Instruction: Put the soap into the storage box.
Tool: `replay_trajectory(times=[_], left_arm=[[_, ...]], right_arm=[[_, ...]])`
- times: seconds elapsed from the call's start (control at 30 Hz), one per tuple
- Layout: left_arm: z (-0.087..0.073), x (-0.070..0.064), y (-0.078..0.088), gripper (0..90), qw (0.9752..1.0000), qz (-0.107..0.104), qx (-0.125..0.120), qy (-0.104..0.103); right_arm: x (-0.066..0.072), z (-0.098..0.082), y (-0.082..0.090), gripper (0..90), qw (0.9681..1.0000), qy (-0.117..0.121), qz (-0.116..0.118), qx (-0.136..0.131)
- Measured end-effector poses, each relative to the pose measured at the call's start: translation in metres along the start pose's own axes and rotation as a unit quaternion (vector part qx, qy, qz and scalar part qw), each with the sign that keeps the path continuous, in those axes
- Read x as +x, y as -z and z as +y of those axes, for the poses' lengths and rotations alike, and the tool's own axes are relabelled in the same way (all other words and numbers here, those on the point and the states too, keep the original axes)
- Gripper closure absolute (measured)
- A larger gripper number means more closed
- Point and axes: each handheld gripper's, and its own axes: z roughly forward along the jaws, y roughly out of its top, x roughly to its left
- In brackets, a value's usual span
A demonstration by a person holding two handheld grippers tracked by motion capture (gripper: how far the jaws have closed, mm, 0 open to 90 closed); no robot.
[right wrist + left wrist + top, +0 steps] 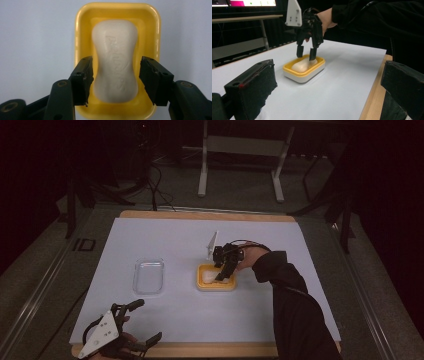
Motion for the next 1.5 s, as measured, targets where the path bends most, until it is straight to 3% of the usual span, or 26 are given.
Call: replay_trajectory(times=[0.3,0.47,0.7,0.73,0.77,0.87,1.0,1.07,1.1,1.17,1.3,1.43,1.5], left_arm=[[0.0,0.0,-0.001,0.1,1.0,-0.001,0.003,-0.002],[0.0,0.0,-0.002,0.1,1.0,-0.001,0.005,-0.001],[0.0,-0.001,-0.003,0.1,1.0,-0.001,0.006,0.0],[0.0,-0.001,-0.003,0.1,1.0,-0.001,0.006,0.0],[0.0,-0.001,-0.003,0.1,1.0,-0.001,0.006,-0.001],[0.0,-0.001,-0.003,0.1,1.0,-0.001,0.006,-0.001],[0.0,-0.001,-0.003,0.1,1.0,-0.001,0.006,0.0],[0.0,-0.001,-0.003,0.1,1.0,-0.001,0.006,0.0],[0.0,-0.001,-0.003,0.1,1.0,-0.001,0.007,0.0],[0.0,-0.001,-0.003,0.1,1.0,-0.002,0.007,0.0],[0.0,-0.001,-0.003,0.1,1.0,-0.002,0.008,0.0],[0.0,-0.002,-0.003,0.1,1.0,-0.002,0.01,-0.001],[0.0,-0.002,-0.003,0.1,0.9999,-0.002,0.01,-0.001]], right_arm=[[0.018,-0.013,0.026,40.1,0.9992,-0.026,-0.019,-0.022],[0.024,-0.025,0.035,32.5,0.9967,-0.065,-0.024,-0.043],[0.03,-0.042,0.044,26.1,0.9869,-0.141,-0.055,-0.056],[0.03,-0.044,0.045,23.9,0.986,-0.145,-0.056,-0.061],[0.031,-0.047,0.046,19.4,0.9829,-0.161,-0.058,-0.067],[0.033,-0.053,0.046,12.8,0.9789,-0.186,-0.059,-0.061],[0.038,-0.062,0.045,12.1,0.9697,-0.222,-0.078,-0.064],[0.041,-0.067,0.045,12.6,0.9623,-0.247,-0.091,-0.069],[0.042,-0.07,0.046,12.8,0.9601,-0.253,-0.096,-0.072],[0.044,-0.076,0.048,13.4,0.9505,-0.276,-0.117,-0.083],[0.05,-0.088,0.051,13.4,0.9313,-0.318,-0.132,-0.119],[0.059,-0.097,0.05,13.0,0.9195,-0.335,-0.157,-0.132],[0.063,-0.102,0.05,13.1,0.9108,-0.349,-0.166,-0.146]])
